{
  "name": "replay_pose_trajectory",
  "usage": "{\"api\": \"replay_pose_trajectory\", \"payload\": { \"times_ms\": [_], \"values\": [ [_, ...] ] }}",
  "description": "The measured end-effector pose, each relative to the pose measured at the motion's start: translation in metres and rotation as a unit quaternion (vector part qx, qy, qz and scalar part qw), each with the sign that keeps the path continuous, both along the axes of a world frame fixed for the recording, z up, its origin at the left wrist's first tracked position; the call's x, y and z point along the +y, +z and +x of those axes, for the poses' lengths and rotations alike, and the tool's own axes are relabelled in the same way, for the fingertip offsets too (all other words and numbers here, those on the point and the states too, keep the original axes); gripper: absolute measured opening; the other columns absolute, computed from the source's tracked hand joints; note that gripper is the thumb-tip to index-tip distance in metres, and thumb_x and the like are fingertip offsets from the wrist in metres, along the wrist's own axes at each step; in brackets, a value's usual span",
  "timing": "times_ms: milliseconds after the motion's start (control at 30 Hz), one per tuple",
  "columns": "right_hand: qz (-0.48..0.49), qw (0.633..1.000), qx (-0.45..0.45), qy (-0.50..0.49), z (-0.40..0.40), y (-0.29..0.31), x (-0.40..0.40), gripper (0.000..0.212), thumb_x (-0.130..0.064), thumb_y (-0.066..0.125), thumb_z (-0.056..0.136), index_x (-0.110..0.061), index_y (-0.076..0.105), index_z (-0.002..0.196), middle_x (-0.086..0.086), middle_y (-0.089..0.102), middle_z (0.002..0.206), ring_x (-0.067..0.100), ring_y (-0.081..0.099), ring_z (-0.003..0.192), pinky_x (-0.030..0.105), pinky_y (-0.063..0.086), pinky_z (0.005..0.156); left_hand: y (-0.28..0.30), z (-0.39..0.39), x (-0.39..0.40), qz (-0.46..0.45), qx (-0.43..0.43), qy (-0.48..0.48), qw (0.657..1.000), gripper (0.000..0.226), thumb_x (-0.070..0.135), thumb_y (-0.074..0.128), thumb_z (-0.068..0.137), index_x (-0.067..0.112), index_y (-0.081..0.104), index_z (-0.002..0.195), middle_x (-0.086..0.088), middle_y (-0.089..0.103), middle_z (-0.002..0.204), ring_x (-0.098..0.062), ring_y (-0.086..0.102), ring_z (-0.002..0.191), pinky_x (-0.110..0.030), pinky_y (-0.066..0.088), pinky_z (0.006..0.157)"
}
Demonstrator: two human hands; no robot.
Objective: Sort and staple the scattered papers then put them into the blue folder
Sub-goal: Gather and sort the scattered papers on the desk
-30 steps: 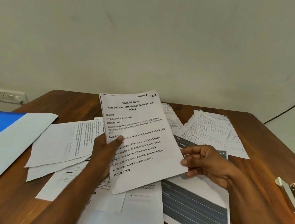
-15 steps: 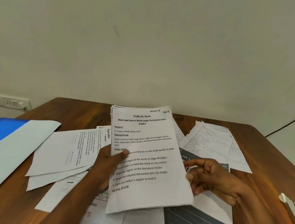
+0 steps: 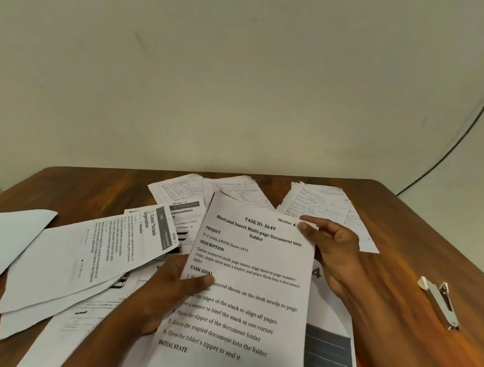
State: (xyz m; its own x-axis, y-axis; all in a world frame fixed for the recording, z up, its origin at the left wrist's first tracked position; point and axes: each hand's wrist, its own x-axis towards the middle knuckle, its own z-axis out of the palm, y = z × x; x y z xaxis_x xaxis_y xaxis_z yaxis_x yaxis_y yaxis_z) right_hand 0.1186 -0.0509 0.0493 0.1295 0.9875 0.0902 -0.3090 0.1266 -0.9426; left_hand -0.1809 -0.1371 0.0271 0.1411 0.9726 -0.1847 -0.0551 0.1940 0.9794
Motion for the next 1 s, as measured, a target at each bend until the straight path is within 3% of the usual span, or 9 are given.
{"api": "replay_pose_trajectory", "payload": {
  "times_ms": [167,300,467,567,767,1000],
  "values": [
    [-0.001,1.000,-0.005,-0.011,0.0063,-0.0033,0.0024,0.021,-0.001,0.079,0.083,-0.004,0.078,0.104,0.014,0.080,0.100,0.021,0.077,0.084,0.028,0.061,0.064,0.0005,0.0028,-0.0003,-0.003,0.003,0.003,1.000,0.026,-0.001,0.065,0.096,0.000,0.068,0.122,-0.023,0.076,0.116,-0.042,0.075,0.104,-0.051,0.062,0.087],
    [0.015,1.000,0.005,-0.007,0.0066,-0.0035,0.0025,0.036,-0.012,0.083,0.071,-0.003,0.078,0.106,0.013,0.080,0.104,0.021,0.077,0.087,0.029,0.061,0.065,0.0029,0.0028,-0.0025,-0.008,-0.009,-0.008,1.000,0.030,-0.001,0.067,0.094,0.000,0.067,0.124,-0.023,0.075,0.120,-0.044,0.073,0.109,-0.058,0.058,0.095],
    [0.035,0.998,-0.042,0.009,0.0056,-0.0047,0.0044,0.024,0.002,0.071,0.091,-0.006,0.076,0.113,0.008,0.081,0.102,0.016,0.077,0.085,0.026,0.061,0.063,0.0054,0.0021,-0.0053,-0.011,-0.008,-0.007,1.000,0.029,-0.003,0.065,0.095,0.001,0.066,0.125,-0.021,0.075,0.120,-0.043,0.074,0.109,-0.056,0.060,0.092],
    [0.047,0.997,-0.059,0.017,0.0053,-0.0058,0.0038,0.025,0.004,0.074,0.088,-0.004,0.076,0.112,0.006,0.080,0.105,0.018,0.077,0.089,0.025,0.061,0.065,0.0059,0.0021,-0.0053,-0.013,-0.006,0.000,1.000,0.029,-0.003,0.065,0.095,0.001,0.067,0.124,-0.022,0.075,0.119,-0.044,0.073,0.109,-0.059,0.058,0.096],
    [0.045,0.997,-0.069,-0.003,0.0091,-0.0055,0.0049,0.017,0.003,0.080,0.083,-0.005,0.079,0.098,0.008,0.081,0.091,0.016,0.077,0.077,0.024,0.059,0.059,0.0047,0.0035,-0.0044,-0.023,-0.008,0.010,1.000,0.029,-0.003,0.066,0.095,0.001,0.067,0.124,-0.022,0.075,0.119,-0.045,0.072,0.110,-0.064,0.054,0.101],
    [0.047,0.997,-0.068,0.004,0.0096,-0.0093,0.0068,0.018,0.001,0.076,0.087,-0.003,0.078,0.105,0.006,0.081,0.099,0.017,0.077,0.085,0.027,0.062,0.063,0.0045,0.0047,-0.0045,-0.018,-0.011,0.011,1.000,0.030,-0.002,0.067,0.095,0.001,0.066,0.125,-0.021,0.076,0.117,-0.043,0.074,0.106,-0.059,0.059,0.094]
  ]
}}
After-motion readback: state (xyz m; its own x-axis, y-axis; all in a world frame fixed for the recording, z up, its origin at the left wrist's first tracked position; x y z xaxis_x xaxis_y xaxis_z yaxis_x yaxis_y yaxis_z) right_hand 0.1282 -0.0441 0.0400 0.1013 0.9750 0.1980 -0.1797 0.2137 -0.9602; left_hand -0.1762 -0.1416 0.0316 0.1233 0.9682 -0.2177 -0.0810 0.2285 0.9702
